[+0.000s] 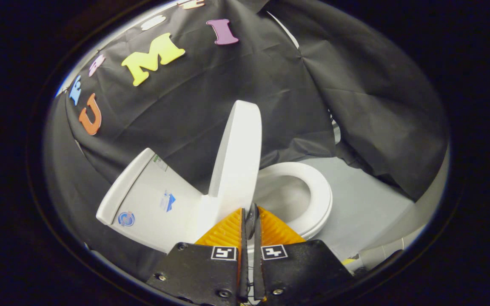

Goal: Open the toilet lid.

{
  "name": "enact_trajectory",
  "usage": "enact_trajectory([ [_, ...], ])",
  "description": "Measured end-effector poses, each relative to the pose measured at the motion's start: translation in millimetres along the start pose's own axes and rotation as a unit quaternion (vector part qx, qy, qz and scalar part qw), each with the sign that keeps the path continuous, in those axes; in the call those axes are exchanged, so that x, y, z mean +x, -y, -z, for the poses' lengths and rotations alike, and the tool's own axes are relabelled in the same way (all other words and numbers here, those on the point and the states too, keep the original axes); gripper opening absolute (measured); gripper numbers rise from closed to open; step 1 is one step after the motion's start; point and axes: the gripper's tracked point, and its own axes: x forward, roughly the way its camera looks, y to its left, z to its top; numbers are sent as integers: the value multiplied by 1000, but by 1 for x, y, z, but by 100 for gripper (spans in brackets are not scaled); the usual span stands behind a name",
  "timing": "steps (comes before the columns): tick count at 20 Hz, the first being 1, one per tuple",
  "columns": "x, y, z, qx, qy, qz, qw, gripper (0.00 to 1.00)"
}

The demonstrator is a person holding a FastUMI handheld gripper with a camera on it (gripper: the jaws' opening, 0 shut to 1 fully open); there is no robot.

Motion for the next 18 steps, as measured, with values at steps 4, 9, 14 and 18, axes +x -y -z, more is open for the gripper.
enact_trajectory([
  [4, -3, -17, -1, -17, 6, 2, 1000, 9],
  [9, -7, -33, -2, -50, 17, 10, 999, 9],
  [14, -10, -51, -2, -74, 21, 12, 997, 8],
  [18, -12, -65, -1, -96, 24, 13, 995, 8],
])
